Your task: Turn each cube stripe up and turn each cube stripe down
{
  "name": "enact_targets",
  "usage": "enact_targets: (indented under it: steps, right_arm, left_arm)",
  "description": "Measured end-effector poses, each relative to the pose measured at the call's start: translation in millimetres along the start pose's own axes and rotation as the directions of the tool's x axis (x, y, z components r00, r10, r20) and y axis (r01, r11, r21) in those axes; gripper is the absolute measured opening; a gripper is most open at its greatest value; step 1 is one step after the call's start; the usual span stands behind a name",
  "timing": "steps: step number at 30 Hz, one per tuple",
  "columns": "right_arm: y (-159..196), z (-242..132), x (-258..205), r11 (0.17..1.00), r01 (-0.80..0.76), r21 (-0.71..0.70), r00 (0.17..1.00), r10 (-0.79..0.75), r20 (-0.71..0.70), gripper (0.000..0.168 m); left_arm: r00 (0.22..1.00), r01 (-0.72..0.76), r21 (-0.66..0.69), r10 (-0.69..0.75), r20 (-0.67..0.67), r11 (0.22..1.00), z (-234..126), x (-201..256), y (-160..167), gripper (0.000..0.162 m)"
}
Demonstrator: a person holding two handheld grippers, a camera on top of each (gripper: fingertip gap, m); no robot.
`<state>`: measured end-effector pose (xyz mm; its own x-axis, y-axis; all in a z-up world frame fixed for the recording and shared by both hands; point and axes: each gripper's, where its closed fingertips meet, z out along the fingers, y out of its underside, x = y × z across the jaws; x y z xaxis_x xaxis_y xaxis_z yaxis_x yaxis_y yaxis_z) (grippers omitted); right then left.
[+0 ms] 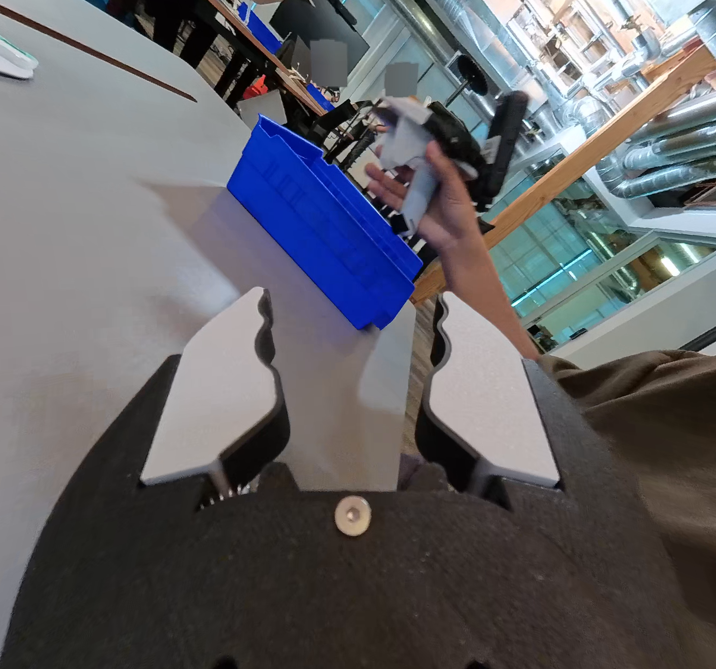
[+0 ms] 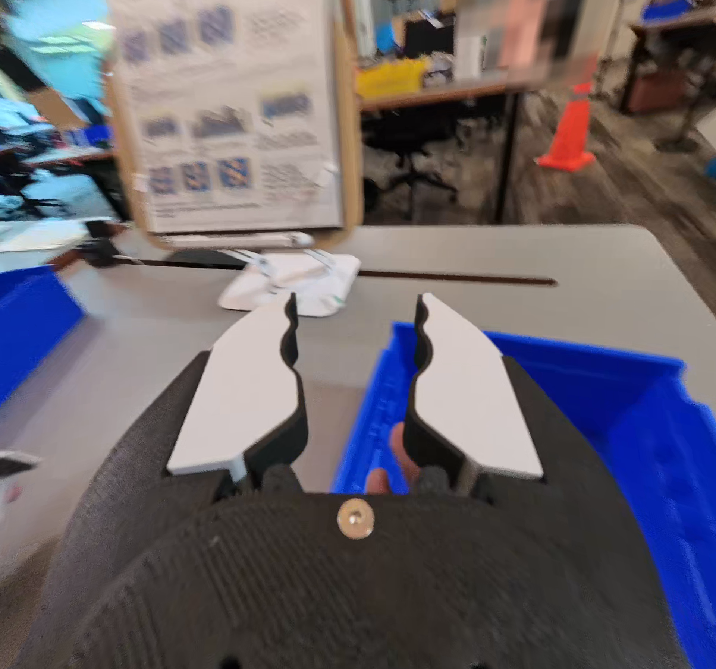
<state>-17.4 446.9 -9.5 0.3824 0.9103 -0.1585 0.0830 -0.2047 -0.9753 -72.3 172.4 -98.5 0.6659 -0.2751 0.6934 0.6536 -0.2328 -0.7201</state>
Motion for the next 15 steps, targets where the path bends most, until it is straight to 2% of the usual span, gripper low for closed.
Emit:
enact_targets:
  steps: [2, 5, 7, 9, 10, 12, 13, 15]
  right_arm:
    - [-13.3, -12.1, -47.3, 0.998, 0.029, 0.056, 0.992, -0.036, 0.119, 0.057]
    - [-4.4, -33.3, -119.6, 0.994, 0.038, 0.100, 0.957, -0.065, 0.282, 0.051]
    - [20.6, -48.1, -166.7, 0.995, -0.012, 0.098, 0.916, -0.028, 0.399, 0.048]
    - [64.2, -61.3, -209.1, 0.998, -0.059, 0.030, 0.854, 0.035, 0.520, 0.047]
    - [91.1, -66.7, -226.1, 0.997, -0.065, -0.029, 0.822, 0.070, 0.566, 0.048]
    - [140.7, -73.7, -246.7, 0.989, -0.053, -0.135, 0.786, 0.125, 0.606, 0.049]
    - [157.0, -75.1, -252.2, 0.982, -0.061, -0.179, 0.779, 0.159, 0.607, 0.049]
    - [168.6, -77.6, -263.2, 0.969, -0.077, -0.236, 0.744, 0.213, 0.634, 0.049]
  left_arm:
    - [0.998, -0.047, -0.003, 0.047, 0.032, 0.999, -2.1, -4.4, -3.0, 0.080]
    - [0.973, -0.196, 0.009, 0.194, 0.124, 0.980, -14.1, -11.5, -18.4, 0.080]
    - [0.967, -0.232, 0.087, 0.219, 0.133, 0.969, -32.8, -0.8, -45.7, 0.080]
    - [0.976, -0.213, 0.182, 0.202, 0.076, 0.960, -64.6, 18.6, -86.2, 0.081]
    - [0.974, -0.220, 0.224, 0.200, 0.109, 0.949, -85.5, 18.8, -109.7, 0.080]
    - [0.933, -0.285, 0.276, 0.199, 0.301, 0.918, -137.0, -0.3, -154.0, 0.079]
    - [0.876, -0.327, 0.268, 0.184, 0.446, 0.906, -167.8, -19.2, -169.7, 0.078]
    - [0.685, -0.368, 0.180, 0.135, 0.716, 0.912, -234.9, -61.7, -180.7, 0.079]
